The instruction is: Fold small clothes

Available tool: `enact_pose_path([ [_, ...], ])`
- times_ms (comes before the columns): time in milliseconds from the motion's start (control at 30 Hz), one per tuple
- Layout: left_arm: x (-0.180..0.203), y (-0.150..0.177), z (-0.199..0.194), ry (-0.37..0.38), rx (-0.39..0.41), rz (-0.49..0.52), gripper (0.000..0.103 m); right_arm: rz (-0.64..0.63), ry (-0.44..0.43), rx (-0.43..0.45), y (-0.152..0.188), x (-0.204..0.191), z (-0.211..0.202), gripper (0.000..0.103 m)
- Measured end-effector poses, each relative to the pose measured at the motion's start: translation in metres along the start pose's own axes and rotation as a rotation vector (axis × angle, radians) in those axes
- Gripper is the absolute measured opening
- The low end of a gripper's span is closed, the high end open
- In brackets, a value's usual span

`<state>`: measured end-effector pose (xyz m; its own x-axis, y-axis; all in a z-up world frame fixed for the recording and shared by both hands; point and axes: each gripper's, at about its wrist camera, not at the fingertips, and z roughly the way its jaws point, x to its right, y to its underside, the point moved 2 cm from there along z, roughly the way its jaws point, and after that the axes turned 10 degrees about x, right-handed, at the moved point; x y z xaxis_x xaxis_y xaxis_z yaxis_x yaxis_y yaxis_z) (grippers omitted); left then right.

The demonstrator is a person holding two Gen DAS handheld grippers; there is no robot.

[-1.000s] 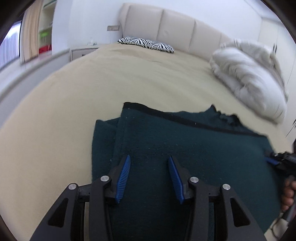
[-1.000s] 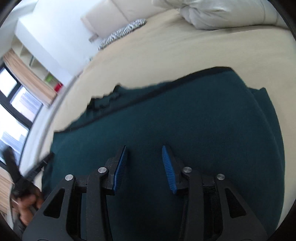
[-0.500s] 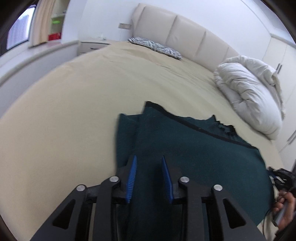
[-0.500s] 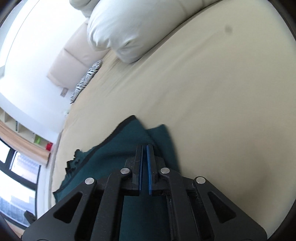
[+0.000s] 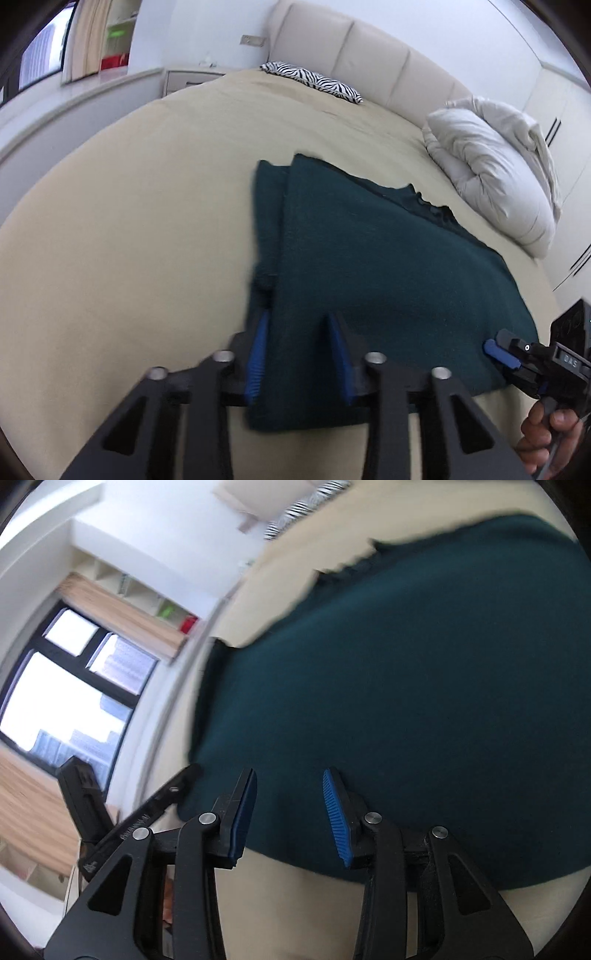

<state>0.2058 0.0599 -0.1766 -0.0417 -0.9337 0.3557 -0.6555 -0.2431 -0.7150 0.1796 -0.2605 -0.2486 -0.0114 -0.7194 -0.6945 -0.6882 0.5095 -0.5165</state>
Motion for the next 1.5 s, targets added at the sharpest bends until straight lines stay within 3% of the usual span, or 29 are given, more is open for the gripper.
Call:
enact_pose_path([
  [67, -0.013, -0.002, -0.009, -0.067, 0.012, 0.012, 0.038, 0.078, 0.022, 0.071, -0.008, 0.025, -0.022, 0.028],
  [133, -0.026, -0.004, -0.02, -0.051, 0.022, -0.034, 0.042, 0.118, 0.088, 0.155, -0.019, 0.05, -0.05, 0.028],
  [200, -0.04, -0.007, -0.033, -0.106, 0.046, -0.077, 0.044, 0.154, 0.149, 0.206, -0.032, 0.075, -0.076, 0.028],
  [300, -0.043, -0.015, -0.05, -0.111, 0.086, -0.093, 0.045, 0.188, 0.245, 0.29, -0.043, 0.095, -0.112, 0.03],
  [367, -0.027, -0.024, -0.057, -0.093, 0.113, -0.047, 0.046, 0.195, 0.286, 0.334, -0.046, 0.095, -0.129, 0.036],
  [500, 0.026, -0.035, -0.045, -0.008, 0.124, 0.045, 0.057, 0.128, 0.166, 0.308, -0.036, 0.051, -0.125, 0.037],
  [567, 0.056, -0.036, -0.024, 0.006, 0.111, 0.112, 0.057, 0.065, 0.08, 0.233, -0.033, 0.021, -0.089, 0.041],
  [667, 0.084, -0.031, 0.015, 0.015, 0.045, 0.178, 0.057, 0.03, 0.029, 0.159, -0.033, -0.005, -0.037, 0.041],
  [767, 0.078, -0.021, 0.051, -0.051, -0.023, 0.196, 0.057, 0.042, -0.01, 0.108, -0.036, -0.003, -0.004, 0.041],
  [900, 0.063, -0.017, 0.051, -0.014, -0.004, 0.177, 0.057, 0.114, 0.051, 0.109, -0.033, 0.018, 0.033, 0.039],
  [967, 0.063, -0.015, 0.052, -0.004, -0.002, 0.197, 0.057, 0.188, -0.02, 0.158, -0.04, 0.04, 0.024, 0.038],
  [1067, 0.059, -0.016, 0.051, 0.017, -0.003, 0.177, 0.057, 0.253, -0.022, 0.27, -0.048, 0.074, -0.007, 0.036],
  [1200, 0.058, -0.014, 0.052, 0.022, 0.005, 0.171, 0.057, 0.315, 0.077, 0.404, -0.052, 0.11, -0.061, 0.033],
  [1300, 0.06, -0.015, 0.049, 0.006, 0.004, 0.178, 0.057, 0.327, 0.194, 0.499, -0.06, 0.114, -0.107, 0.04],
  [1400, 0.065, -0.023, 0.041, 0.002, 0.009, 0.164, 0.057, 0.262, 0.193, 0.5, -0.077, 0.1, -0.104, 0.043],
  [1500, 0.072, -0.039, 0.037, 0.012, 0.053, 0.167, 0.06, 0.167, 0.16, 0.422, -0.095, 0.073, -0.076, 0.048],
])
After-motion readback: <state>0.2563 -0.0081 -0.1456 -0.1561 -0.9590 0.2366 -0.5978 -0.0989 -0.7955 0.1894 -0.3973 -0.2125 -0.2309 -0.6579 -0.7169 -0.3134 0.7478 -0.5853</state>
